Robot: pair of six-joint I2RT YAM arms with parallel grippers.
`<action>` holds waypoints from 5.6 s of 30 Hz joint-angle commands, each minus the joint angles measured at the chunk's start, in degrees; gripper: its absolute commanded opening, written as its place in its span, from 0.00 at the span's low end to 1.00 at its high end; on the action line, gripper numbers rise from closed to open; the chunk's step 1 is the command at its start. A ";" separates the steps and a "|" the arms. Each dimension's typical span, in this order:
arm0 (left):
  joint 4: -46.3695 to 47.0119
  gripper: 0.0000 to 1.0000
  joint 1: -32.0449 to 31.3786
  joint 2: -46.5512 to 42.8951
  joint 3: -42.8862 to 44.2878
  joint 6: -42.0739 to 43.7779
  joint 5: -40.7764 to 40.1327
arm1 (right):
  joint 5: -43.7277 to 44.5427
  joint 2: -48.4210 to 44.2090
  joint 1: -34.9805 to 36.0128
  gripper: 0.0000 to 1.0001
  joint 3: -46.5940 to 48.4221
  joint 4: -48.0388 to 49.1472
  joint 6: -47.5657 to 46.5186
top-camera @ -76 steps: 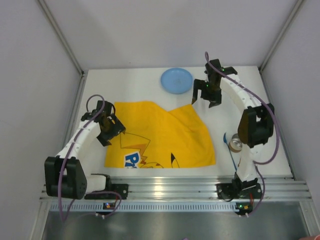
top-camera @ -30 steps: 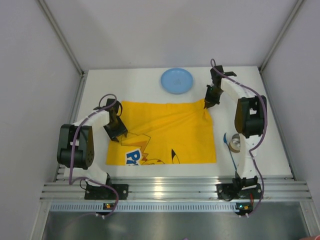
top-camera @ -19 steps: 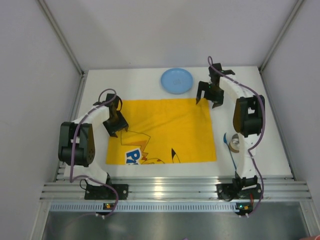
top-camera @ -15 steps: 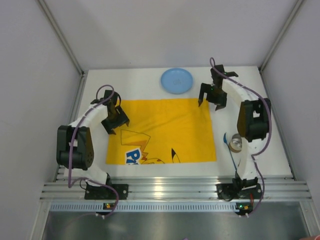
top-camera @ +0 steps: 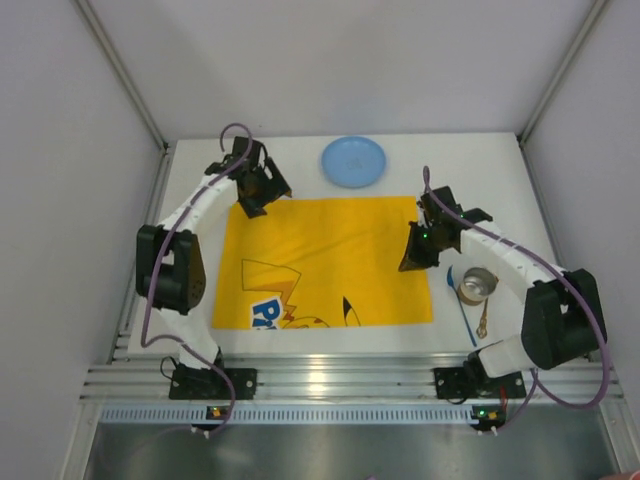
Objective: Set the dinner table for one person
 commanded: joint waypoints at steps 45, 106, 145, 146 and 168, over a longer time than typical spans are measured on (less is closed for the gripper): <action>15.87 0.00 -5.70 23.62 30.15 -4.58 12.16 | 21.23 -11.20 -5.19 1.00 10.89 -19.37 -8.04; 11.90 0.89 -15.46 -20.43 -31.93 -0.09 -6.02 | 30.39 1.55 -15.22 0.00 6.11 -14.80 -8.57; -1.46 0.87 -15.28 -40.04 -35.54 0.53 -14.90 | 17.03 44.79 4.38 0.91 55.71 -14.20 -1.54; -1.20 0.87 -15.19 -39.68 -35.45 0.61 -14.73 | 17.12 44.09 4.29 0.96 55.89 -14.20 -1.97; 13.04 0.83 -15.46 -17.72 -30.27 4.65 -3.65 | 20.29 -6.45 -13.81 0.93 6.17 -15.70 -7.08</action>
